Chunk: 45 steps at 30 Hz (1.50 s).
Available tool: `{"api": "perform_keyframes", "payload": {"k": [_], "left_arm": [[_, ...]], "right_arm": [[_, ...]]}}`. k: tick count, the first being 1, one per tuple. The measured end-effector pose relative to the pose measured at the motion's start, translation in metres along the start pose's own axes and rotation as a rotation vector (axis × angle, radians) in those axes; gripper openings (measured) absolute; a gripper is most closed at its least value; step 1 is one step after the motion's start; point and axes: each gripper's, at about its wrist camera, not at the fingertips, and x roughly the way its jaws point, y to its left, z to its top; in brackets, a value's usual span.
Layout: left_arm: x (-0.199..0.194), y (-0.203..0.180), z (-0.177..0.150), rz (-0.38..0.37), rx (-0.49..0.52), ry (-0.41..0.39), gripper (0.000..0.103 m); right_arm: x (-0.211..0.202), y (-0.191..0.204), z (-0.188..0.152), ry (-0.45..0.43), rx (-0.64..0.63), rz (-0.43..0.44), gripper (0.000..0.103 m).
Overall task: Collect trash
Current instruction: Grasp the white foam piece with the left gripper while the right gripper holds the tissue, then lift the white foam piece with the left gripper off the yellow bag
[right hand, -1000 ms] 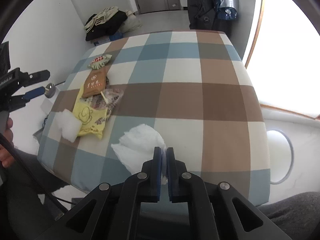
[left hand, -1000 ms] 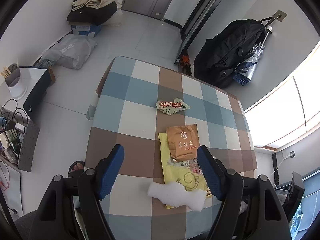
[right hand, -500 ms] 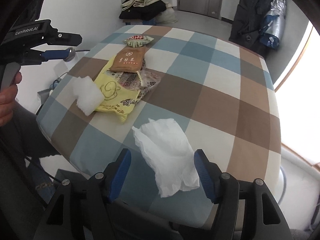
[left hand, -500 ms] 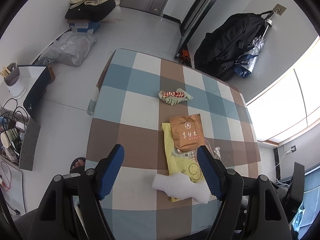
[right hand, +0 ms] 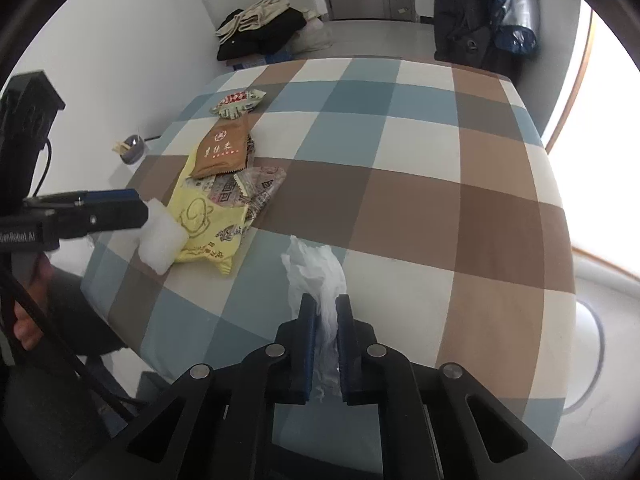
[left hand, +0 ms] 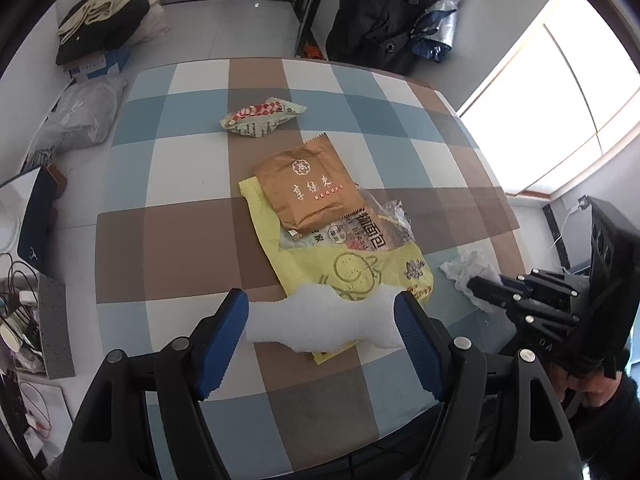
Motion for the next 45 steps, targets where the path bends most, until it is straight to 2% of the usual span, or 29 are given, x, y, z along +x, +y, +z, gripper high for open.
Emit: {"api": "perform_keyframes", "payload": {"k": [3,6,15,22,28,34,36,38,41,42,43,45], "left_arm": [[0.003,-0.007,-0.003,0.031,0.050,0.012,0.072],[0.004,-0.012,-0.006,0.048,0.085,0.016,0.083],[0.011,-0.024,-0.008,0.106,0.137,0.024,0.085],[0.012,-0.025,-0.008,0.100,0.133,0.022,0.085],[0.015,-0.032,-0.012,0.140,0.152,0.016,0.086],[0.026,-0.029,-0.013,0.090,0.107,0.071,0.088],[0.027,-0.031,-0.014,0.133,0.114,0.061,0.088],[0.027,-0.034,-0.014,0.141,0.131,0.058,0.086],[0.023,-0.035,-0.013,0.127,0.126,0.044,0.065],[0.021,-0.034,-0.014,0.127,0.126,0.038,0.055],[0.019,-0.034,-0.014,0.125,0.123,0.030,0.050],[0.015,-0.034,-0.013,0.111,0.118,0.015,0.050]], "right_arm": [[-0.001,-0.002,0.001,-0.007,0.013,-0.003,0.008],[-0.001,-0.002,0.001,-0.010,0.024,0.004,0.007],[-0.006,-0.014,0.001,-0.030,0.086,0.013,0.007],[-0.009,-0.018,0.000,-0.042,0.111,0.013,0.007],[-0.012,-0.018,-0.001,-0.051,0.113,0.016,0.007],[-0.016,-0.022,-0.003,-0.061,0.133,0.017,0.008],[-0.018,-0.023,-0.004,-0.066,0.140,0.014,0.008],[-0.019,-0.025,-0.005,-0.070,0.149,0.014,0.008],[-0.021,-0.026,-0.006,-0.075,0.155,0.013,0.008],[-0.021,-0.026,-0.006,-0.077,0.154,0.013,0.008],[-0.022,-0.025,-0.006,-0.079,0.153,0.013,0.008],[-0.023,-0.025,-0.007,-0.081,0.152,0.015,0.008]]}}
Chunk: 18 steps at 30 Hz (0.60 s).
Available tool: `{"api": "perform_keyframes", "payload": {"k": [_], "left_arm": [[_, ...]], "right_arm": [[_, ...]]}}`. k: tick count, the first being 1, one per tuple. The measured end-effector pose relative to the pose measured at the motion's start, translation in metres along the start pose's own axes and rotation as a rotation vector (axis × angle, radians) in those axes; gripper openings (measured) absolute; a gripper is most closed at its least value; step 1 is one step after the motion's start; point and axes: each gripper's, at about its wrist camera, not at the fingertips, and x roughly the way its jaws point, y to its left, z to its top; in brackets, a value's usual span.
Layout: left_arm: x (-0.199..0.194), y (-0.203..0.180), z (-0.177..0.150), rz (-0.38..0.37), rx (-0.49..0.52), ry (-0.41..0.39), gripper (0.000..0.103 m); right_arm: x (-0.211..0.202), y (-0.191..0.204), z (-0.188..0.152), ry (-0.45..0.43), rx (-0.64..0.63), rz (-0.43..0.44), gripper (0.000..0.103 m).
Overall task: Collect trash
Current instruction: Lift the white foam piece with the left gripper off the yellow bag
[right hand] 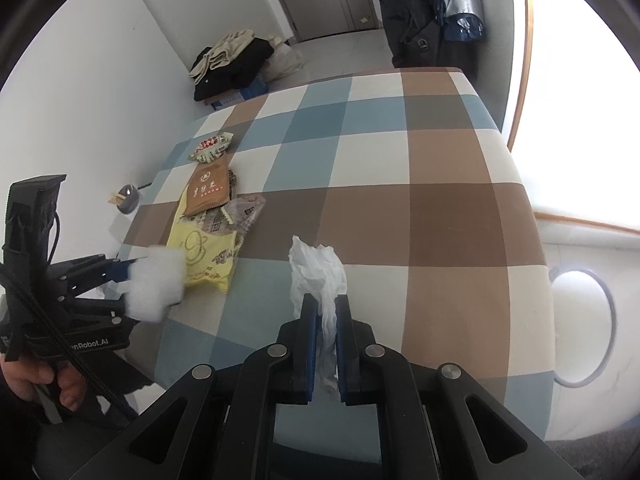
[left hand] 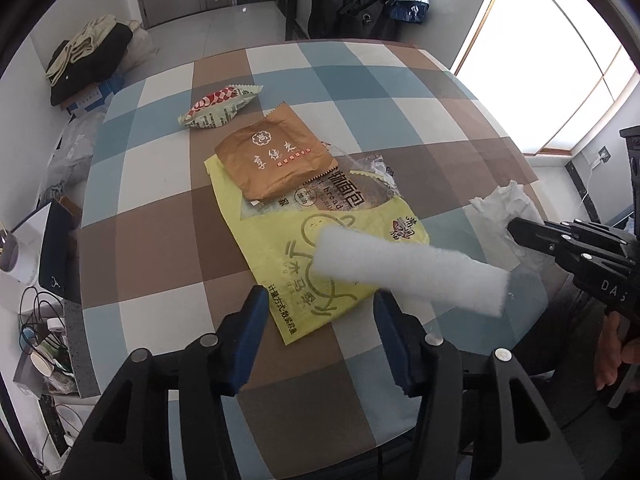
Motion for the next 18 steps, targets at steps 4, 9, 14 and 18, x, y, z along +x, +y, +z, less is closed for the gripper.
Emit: {"api": "perform_keyframes", "payload": {"k": [4,9,14,18], "left_arm": [[-0.012,-0.003,0.001,-0.006,0.010,-0.055,0.049],[-0.018,-0.006,0.002,-0.083,-0.015,-0.057,0.049],[-0.016,0.001,0.004,-0.195,-0.108,-0.013,0.049],[-0.020,0.006,0.007,-0.268,-0.196,-0.020,0.059]], "right_arm": [[-0.001,0.000,-0.001,-0.001,0.004,0.005,0.008],[-0.002,-0.001,-0.001,-0.006,0.016,0.002,0.008],[-0.005,-0.006,0.000,-0.016,0.045,0.006,0.008],[-0.007,-0.010,0.003,-0.027,0.066,0.010,0.008]]}}
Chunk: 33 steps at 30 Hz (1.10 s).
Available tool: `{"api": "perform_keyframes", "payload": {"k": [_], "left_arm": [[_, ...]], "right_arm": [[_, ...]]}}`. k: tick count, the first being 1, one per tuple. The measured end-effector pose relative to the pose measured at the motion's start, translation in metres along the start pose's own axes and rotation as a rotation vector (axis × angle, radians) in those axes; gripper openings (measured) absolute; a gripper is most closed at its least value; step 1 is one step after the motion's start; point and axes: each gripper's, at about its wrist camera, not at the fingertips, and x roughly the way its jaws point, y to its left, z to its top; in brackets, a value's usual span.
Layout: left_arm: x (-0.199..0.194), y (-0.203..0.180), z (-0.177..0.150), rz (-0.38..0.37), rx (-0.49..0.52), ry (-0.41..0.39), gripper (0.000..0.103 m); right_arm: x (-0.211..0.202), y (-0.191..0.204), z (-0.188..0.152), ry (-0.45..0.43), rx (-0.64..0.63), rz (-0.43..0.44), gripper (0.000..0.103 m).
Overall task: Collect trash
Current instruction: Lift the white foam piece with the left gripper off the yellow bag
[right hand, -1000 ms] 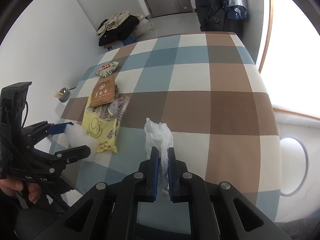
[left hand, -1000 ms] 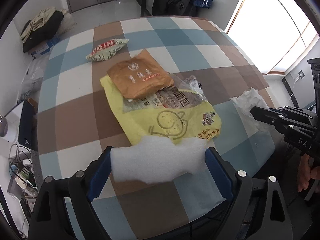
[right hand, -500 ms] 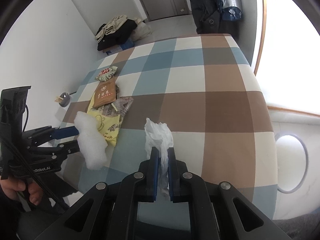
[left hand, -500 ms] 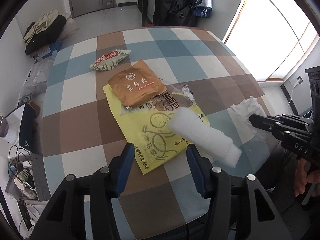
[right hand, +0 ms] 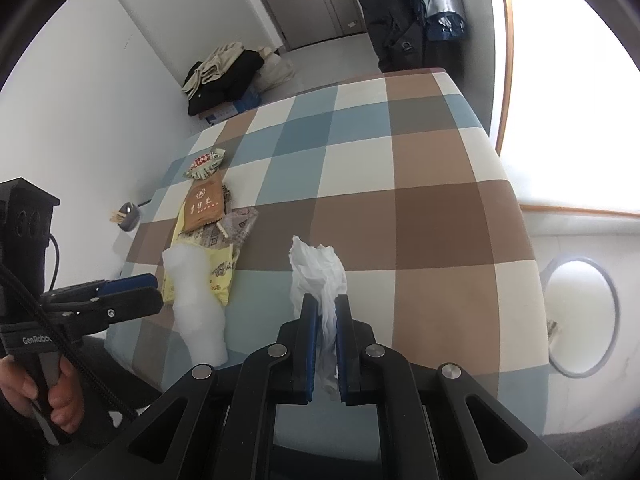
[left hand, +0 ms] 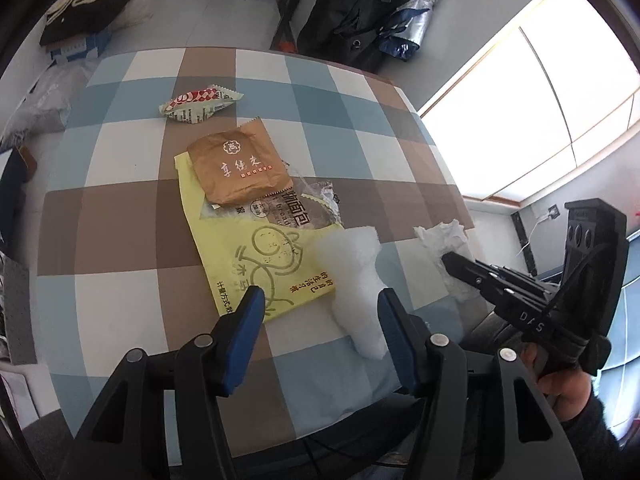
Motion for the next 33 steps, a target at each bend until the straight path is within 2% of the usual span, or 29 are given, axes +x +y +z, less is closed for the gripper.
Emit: {"api": "perform_keyframes", "payload": {"k": [4,12,14,15,17,18,20,24,33], "left_arm": [[0.005,-0.011,0.000,-0.019,0.000,-0.006,0.061],[0.033,-0.034,0.005,0.097,0.083,0.031,0.061],[0.038,-0.032,0.004,0.091,0.077,0.046,0.061],[0.039,-0.032,0.004,0.103,0.080,0.047,0.059],[0.044,-0.034,0.005,0.146,0.105,0.066,0.038],[0.045,-0.034,0.005,0.124,0.106,0.073,0.031],[0.043,-0.034,0.006,0.106,0.096,0.069,0.026],[0.037,-0.032,0.006,0.096,0.083,0.053,0.024],[0.015,-0.045,0.021,0.058,0.082,-0.025,0.024]], "right_arm": [[-0.003,-0.006,0.002,-0.011,0.026,0.013,0.008],[-0.007,-0.019,0.002,-0.015,0.066,0.025,0.008],[-0.008,-0.021,0.002,-0.013,0.071,0.024,0.008],[-0.008,-0.022,0.002,-0.012,0.071,0.024,0.008],[-0.009,-0.022,0.002,-0.014,0.070,0.026,0.008],[-0.009,-0.022,0.003,-0.016,0.068,0.028,0.008],[-0.009,-0.021,0.003,-0.019,0.066,0.031,0.008],[-0.013,-0.026,0.004,-0.012,0.098,0.067,0.008],[-0.047,-0.025,0.014,-0.086,0.080,0.097,0.008]]}}
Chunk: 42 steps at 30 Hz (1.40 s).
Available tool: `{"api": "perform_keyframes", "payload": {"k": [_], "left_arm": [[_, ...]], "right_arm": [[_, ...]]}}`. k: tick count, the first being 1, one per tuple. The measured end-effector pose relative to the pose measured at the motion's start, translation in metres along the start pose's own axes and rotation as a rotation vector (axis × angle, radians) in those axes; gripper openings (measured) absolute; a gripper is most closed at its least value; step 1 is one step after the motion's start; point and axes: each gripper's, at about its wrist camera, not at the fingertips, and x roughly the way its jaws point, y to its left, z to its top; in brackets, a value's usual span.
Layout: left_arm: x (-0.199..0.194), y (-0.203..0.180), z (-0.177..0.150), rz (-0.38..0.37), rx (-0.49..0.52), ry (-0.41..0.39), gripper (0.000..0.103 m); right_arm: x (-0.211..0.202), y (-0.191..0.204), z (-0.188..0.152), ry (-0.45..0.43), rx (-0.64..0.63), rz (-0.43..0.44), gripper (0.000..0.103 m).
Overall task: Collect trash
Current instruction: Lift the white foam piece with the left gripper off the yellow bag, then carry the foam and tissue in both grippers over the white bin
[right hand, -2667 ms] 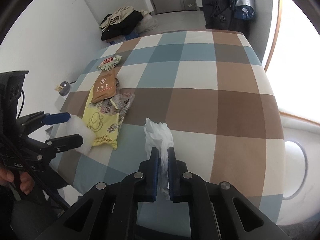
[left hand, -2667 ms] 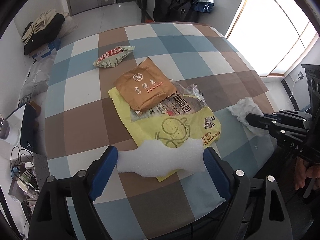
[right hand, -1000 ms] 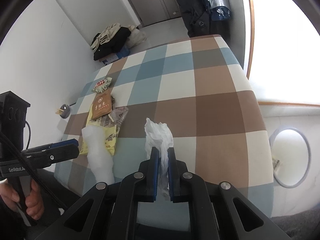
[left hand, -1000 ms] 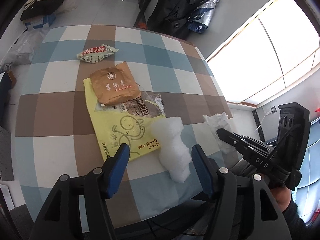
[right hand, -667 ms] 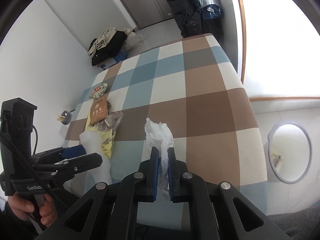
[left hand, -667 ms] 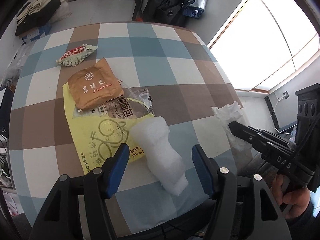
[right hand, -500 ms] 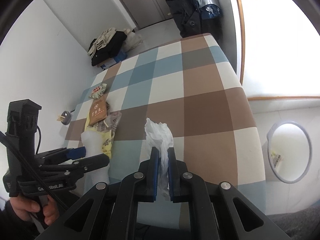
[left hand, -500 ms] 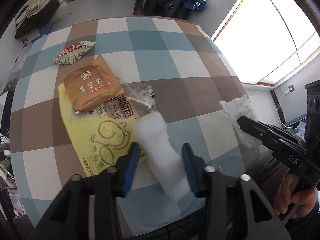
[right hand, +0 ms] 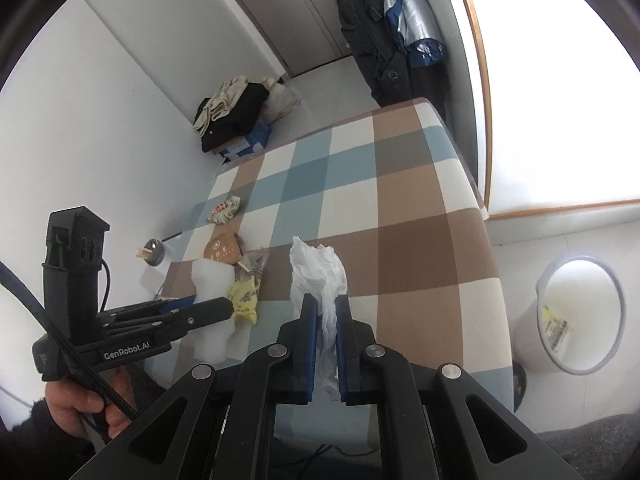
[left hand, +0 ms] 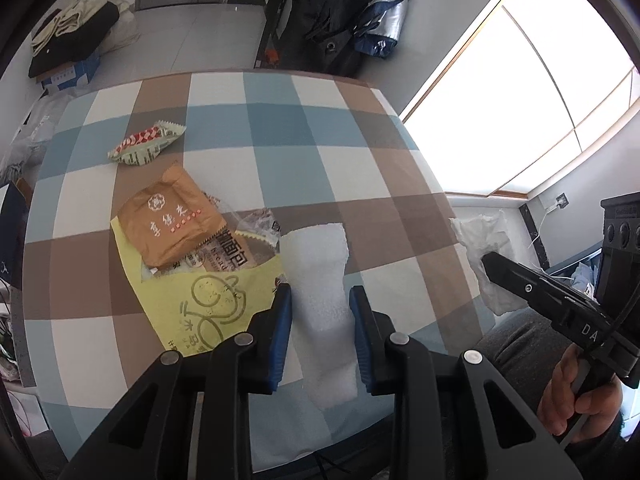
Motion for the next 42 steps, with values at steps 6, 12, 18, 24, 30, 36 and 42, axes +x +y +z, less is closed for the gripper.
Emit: {"api": "perform_keyframes", "payload": {"k": [6,12,18,24,30,36,42], "left_arm": [[-0.022,-0.032,0.024,-0.021,0.054,-0.082,0.024],[-0.032,-0.070,0.048,-0.073,0.104,-0.130,0.024],[-0.027,-0.125,0.070,-0.150,0.187,-0.151,0.024],[-0.009,-0.180,0.082,-0.213,0.276,-0.145,0.024],[0.026,-0.219,0.088,-0.264,0.325,-0.101,0.024],[0.069,-0.247,0.089,-0.287,0.348,-0.016,0.024],[0.108,-0.257,0.092,-0.312,0.321,0.054,0.024]], "right_arm": [[-0.037,-0.005,0.019,-0.080,0.005,0.022,0.008],[-0.090,-0.027,0.035,-0.179,0.038,0.006,0.008],[-0.139,-0.059,0.039,-0.255,0.077,-0.057,0.008],[-0.172,-0.107,0.030,-0.291,0.160,-0.135,0.008],[-0.182,-0.158,0.015,-0.282,0.245,-0.211,0.008],[-0.162,-0.212,0.001,-0.217,0.319,-0.259,0.008],[-0.131,-0.260,-0.017,-0.167,0.459,-0.246,0.008]]}}
